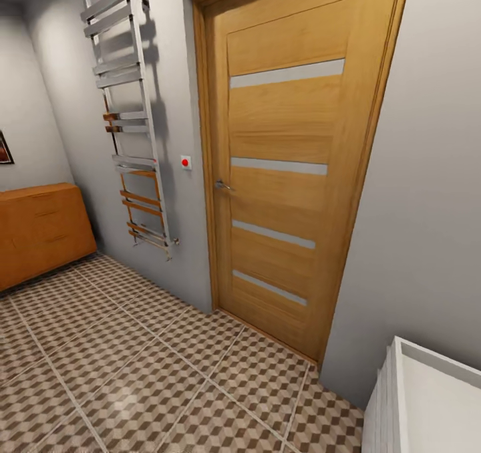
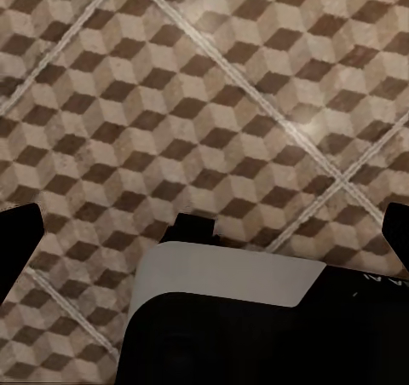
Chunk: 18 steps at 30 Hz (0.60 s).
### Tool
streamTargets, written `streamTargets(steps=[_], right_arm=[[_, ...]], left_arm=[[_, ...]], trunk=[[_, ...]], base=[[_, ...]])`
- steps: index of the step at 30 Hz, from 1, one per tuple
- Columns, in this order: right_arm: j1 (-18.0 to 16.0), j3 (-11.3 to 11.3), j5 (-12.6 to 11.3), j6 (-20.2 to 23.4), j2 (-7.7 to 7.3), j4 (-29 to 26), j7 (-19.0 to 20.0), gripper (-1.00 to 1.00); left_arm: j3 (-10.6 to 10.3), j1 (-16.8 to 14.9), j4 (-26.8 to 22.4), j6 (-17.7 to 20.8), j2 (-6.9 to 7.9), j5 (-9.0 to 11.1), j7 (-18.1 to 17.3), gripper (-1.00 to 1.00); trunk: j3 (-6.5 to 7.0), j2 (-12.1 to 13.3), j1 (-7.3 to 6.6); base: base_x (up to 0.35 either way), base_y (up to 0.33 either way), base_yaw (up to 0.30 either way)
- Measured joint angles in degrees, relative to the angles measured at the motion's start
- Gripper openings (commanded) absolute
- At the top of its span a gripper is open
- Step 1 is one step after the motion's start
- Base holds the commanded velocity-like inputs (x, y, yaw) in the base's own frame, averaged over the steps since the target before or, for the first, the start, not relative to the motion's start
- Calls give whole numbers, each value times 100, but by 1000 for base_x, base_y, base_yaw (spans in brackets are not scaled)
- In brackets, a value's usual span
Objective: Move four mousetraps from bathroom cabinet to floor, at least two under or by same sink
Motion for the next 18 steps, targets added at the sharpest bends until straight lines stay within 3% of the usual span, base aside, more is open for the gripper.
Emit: streamTargets(steps=[18], right_arm=[[0, 0, 16, -1, 11, 0, -6, 100]], left_arm=[[0, 0, 2, 0, 0, 9, 0, 100]], trunk=[[0, 0, 0]], base=[[0, 0, 277]])
